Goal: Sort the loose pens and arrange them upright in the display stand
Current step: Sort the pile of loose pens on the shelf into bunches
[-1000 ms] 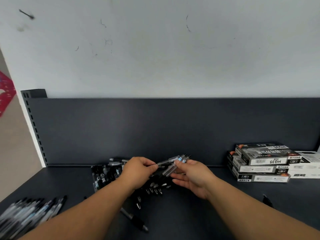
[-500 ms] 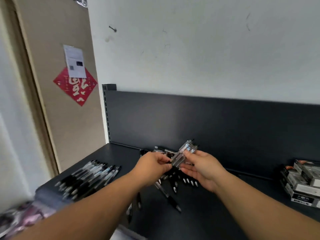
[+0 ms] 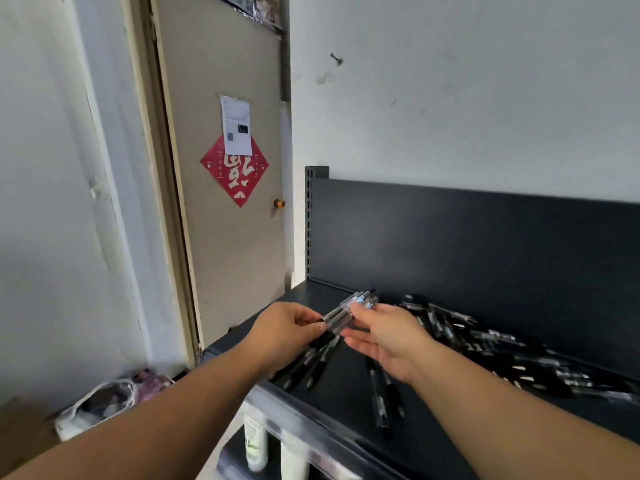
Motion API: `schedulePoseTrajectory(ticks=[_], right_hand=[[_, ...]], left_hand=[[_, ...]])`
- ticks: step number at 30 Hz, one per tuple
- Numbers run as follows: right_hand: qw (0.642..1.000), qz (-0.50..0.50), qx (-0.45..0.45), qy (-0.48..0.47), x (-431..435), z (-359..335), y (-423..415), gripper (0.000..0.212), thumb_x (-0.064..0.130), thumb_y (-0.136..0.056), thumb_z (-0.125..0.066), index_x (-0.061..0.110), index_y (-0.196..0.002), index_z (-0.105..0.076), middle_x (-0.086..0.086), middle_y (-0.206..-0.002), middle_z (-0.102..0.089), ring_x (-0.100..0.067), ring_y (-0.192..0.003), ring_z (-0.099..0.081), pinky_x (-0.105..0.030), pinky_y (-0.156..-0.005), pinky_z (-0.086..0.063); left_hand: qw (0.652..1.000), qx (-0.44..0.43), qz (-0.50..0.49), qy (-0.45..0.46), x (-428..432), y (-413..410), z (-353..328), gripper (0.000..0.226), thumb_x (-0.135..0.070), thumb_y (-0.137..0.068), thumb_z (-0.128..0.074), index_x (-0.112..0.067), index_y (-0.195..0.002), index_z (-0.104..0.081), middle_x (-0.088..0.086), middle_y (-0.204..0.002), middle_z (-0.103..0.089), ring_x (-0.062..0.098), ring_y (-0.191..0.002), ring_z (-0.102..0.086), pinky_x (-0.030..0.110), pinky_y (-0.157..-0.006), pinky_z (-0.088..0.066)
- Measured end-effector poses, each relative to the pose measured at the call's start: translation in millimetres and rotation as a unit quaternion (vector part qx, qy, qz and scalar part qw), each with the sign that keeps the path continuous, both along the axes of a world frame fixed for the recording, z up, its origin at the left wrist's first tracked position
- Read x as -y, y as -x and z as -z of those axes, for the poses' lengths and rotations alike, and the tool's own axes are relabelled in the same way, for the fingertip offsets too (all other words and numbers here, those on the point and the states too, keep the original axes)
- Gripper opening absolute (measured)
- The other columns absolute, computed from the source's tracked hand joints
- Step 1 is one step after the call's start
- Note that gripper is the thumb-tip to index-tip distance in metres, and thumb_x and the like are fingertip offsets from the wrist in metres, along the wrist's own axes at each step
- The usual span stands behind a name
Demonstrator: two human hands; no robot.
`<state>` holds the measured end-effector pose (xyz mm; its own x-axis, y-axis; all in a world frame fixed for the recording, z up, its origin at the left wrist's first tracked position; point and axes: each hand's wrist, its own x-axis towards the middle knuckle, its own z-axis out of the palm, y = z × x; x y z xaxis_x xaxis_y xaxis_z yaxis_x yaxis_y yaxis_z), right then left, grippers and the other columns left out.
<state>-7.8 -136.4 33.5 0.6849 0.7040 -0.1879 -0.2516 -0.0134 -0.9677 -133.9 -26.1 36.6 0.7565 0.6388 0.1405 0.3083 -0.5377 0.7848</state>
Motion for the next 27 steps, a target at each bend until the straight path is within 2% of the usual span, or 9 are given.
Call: schedulePoseTrajectory(ticks=[3, 7, 10, 13, 15, 18, 21, 24, 27], right_hand=[[1.000, 0.005, 0.015, 0.027, -30.3, 5.9, 8.5, 0.011, 0.018, -0.094, -0.061, 0.008, -0.097, -0.062, -0.009, -0.088, -0.070, -0.016, -0.064, -0.068, -0.023, -0.049, -0.052], [0.992, 0.015, 0.072, 0.102, -55.1, 12.1, 18.3, 0.012, 0.018, -0.092, -0.065, 0.006, -0.092, -0.061, -0.010, -0.085, -0.068, -0.016, -0.064, -0.067, -0.026, -0.055, -0.058], [0.980, 0.020, 0.119, 0.160, -64.6, 16.4, 21.1, 0.021, 0.022, -0.090, -0.068, 0.002, -0.094, -0.062, -0.010, -0.080, -0.066, -0.017, -0.062, -0.067, -0.025, -0.052, -0.056], [0.964, 0.041, 0.159, 0.208, -66.3, 19.0, 21.8, 0.022, 0.024, -0.087, -0.070, 0.005, -0.087, -0.058, -0.011, -0.078, -0.065, -0.018, -0.062, -0.066, -0.032, -0.060, -0.059], [0.956, 0.060, 0.179, 0.224, -65.9, 22.1, 22.1, 0.030, 0.023, -0.084, -0.074, 0.006, -0.099, -0.054, -0.013, -0.085, -0.067, -0.018, -0.062, -0.066, -0.035, -0.061, -0.060], [0.948, 0.078, 0.195, 0.241, -63.2, 25.0, 24.6, 0.058, 0.021, -0.078, -0.080, 0.009, -0.123, -0.045, -0.015, -0.093, -0.066, -0.017, -0.060, -0.065, -0.031, -0.055, -0.057], [0.922, 0.096, 0.252, 0.278, -57.4, 26.1, 26.6, 0.052, 0.029, -0.072, -0.084, 0.015, -0.113, -0.054, -0.009, -0.092, -0.067, -0.018, -0.070, -0.066, -0.037, -0.069, -0.060], [0.895, 0.100, 0.303, 0.312, -53.9, 28.0, 32.8, 0.052, 0.042, -0.065, -0.085, 0.021, -0.107, -0.063, -0.001, -0.101, -0.066, -0.021, -0.091, -0.066, -0.041, -0.085, -0.056], [0.890, 0.094, 0.322, 0.310, -55.0, 32.2, 39.8, 0.047, 0.037, -0.068, -0.085, 0.022, -0.107, -0.065, 0.003, -0.101, -0.066, -0.016, -0.094, -0.065, -0.034, -0.089, -0.053]], left_hand=[[0.999, -0.020, -0.010, -0.028, -31.6, 9.8, 0.6, 0.015, -0.030, -0.088, -0.067, -0.022, -0.098, -0.074, -0.005, -0.085, -0.074, 0.003, -0.070, -0.064, 0.011, -0.060, -0.046], [0.995, -0.065, -0.034, -0.069, -67.1, 16.7, 10.6, 0.018, -0.033, -0.089, -0.065, -0.022, -0.101, -0.073, -0.004, -0.094, -0.074, 0.008, -0.084, -0.066, 0.020, -0.075, -0.050], [0.981, -0.130, -0.020, -0.140, -81.8, 16.1, 18.2, 0.021, -0.034, -0.089, -0.063, -0.021, -0.101, -0.074, -0.003, -0.100, -0.073, 0.011, -0.092, -0.066, 0.019, -0.078, -0.046], [0.960, -0.178, 0.015, -0.214, -86.3, 11.8, 22.7, 0.025, -0.037, -0.087, -0.062, -0.019, -0.099, -0.073, 0.000, -0.101, -0.072, 0.015, -0.095, -0.064, 0.021, -0.077, -0.045], [0.955, -0.182, 0.033, -0.234, -89.5, 8.5, 25.2, 0.028, -0.042, -0.086, -0.063, -0.021, -0.102, -0.070, -0.001, -0.103, -0.069, 0.015, -0.096, -0.062, 0.022, -0.079, -0.045], [0.959, -0.148, 0.042, -0.238, -97.7, 4.6, 28.5, 0.038, -0.047, -0.083, -0.065, -0.027, -0.116, -0.063, -0.002, -0.120, -0.056, 0.015, -0.110, -0.054, 0.022, -0.089, -0.040], [0.964, -0.161, 0.059, -0.205, -106.6, 2.7, 35.2, 0.058, -0.049, -0.085, -0.063, -0.023, -0.135, -0.049, 0.003, -0.139, -0.042, 0.020, -0.129, -0.041, 0.028, -0.107, -0.033], [0.965, -0.181, 0.094, -0.164, -110.7, 0.2, 43.0, 0.055, -0.047, -0.088, -0.060, -0.017, -0.133, -0.049, 0.007, -0.137, -0.049, 0.021, -0.127, -0.046, 0.029, -0.103, -0.039], [0.969, -0.158, 0.117, -0.147, -109.6, -2.1, 47.4, 0.047, -0.045, -0.089, -0.059, -0.016, -0.127, -0.055, 0.006, -0.127, -0.058, 0.020, -0.113, -0.057, 0.025, -0.092, -0.043]])
